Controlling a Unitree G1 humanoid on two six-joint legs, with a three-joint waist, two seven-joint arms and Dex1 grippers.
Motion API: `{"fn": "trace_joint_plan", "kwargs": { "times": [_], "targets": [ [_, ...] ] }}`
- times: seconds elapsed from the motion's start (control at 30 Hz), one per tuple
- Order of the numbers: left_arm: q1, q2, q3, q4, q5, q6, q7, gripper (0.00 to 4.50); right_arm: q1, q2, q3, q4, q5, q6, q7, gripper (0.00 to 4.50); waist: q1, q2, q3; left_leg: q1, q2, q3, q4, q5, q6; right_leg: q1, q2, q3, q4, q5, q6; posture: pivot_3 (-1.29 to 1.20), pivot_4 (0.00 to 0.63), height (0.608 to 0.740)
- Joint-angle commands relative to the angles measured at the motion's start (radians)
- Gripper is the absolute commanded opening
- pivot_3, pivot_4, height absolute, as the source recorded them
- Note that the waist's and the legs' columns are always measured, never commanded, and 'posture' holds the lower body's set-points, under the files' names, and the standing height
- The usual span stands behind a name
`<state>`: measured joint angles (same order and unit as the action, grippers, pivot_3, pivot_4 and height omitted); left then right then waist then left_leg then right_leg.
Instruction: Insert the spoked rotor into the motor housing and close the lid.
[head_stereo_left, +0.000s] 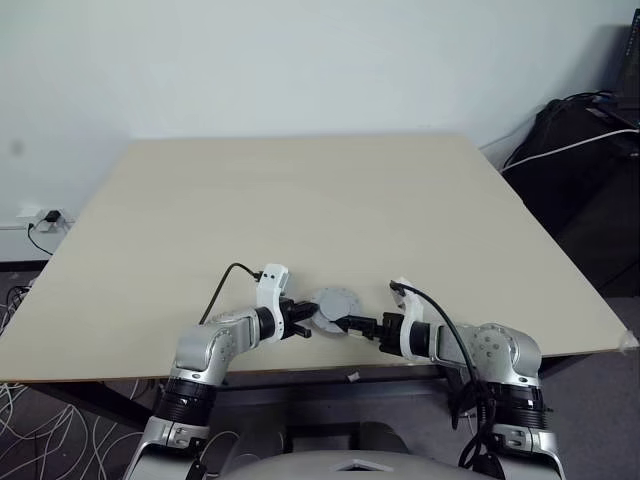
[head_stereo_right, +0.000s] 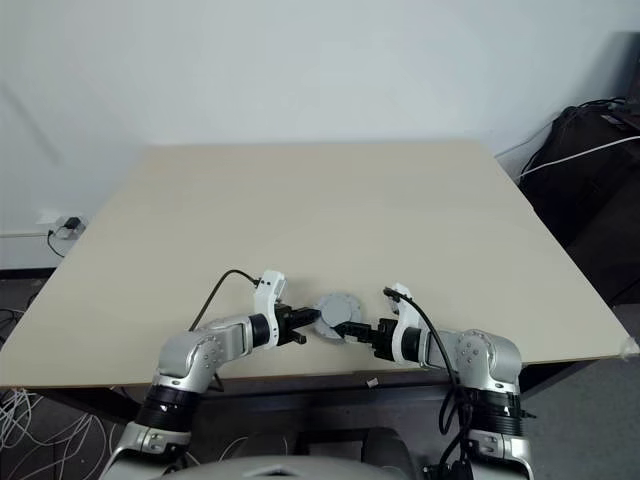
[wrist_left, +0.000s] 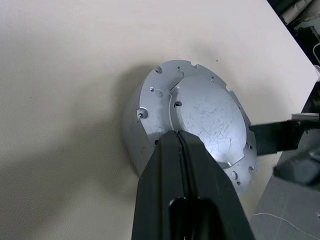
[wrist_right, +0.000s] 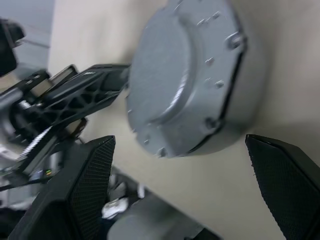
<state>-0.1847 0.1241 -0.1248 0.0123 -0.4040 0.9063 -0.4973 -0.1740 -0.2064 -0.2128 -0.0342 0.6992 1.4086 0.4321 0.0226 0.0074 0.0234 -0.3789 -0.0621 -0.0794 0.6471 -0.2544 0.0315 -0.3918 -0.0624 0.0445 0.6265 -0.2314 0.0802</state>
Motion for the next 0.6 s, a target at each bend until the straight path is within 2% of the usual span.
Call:
{"fn": "trace_joint_plan", "kwargs": {
  "times": [0.03,0.37,0.6],
  "targets": [
    [0.011,-0.003,-0.019,0.006,-0.002,0.019,0.002,0.0,-0.037,0.02,-0.033,0.028,0.033,-0.018,0.016,4.48,-0.001,0.0,0.0,0.0,0.0,0.0,0.0,0.0,0.0,0.0,0.0,0.0,0.0,0.0,0.0,0.0,0.0,0.74],
    [0.021,-0.006,-0.017,-0.006,-0.005,0.019,0.002,0.0,-0.062,0.152,-0.162,0.118,0.022,-0.139,-0.092,4.48,-0.019,0.001,0.0,0.001,0.001,0.001,0.001,0.0,-0.003,0.001,0.001,0.001,0.001,0.002,0.001,0.0,0.0,0.74],
    [0.019,-0.008,-0.019,-0.006,-0.004,0.019,0.002,0.0,-0.046,0.196,-0.154,0.112,0.066,-0.086,-0.072,4.48,-0.025,0.002,-0.001,0.001,0.0,0.001,0.001,0.0,-0.003,0.001,0.0,0.001,0.001,0.002,0.002,0.0,0.0,0.74]
  ]
}}
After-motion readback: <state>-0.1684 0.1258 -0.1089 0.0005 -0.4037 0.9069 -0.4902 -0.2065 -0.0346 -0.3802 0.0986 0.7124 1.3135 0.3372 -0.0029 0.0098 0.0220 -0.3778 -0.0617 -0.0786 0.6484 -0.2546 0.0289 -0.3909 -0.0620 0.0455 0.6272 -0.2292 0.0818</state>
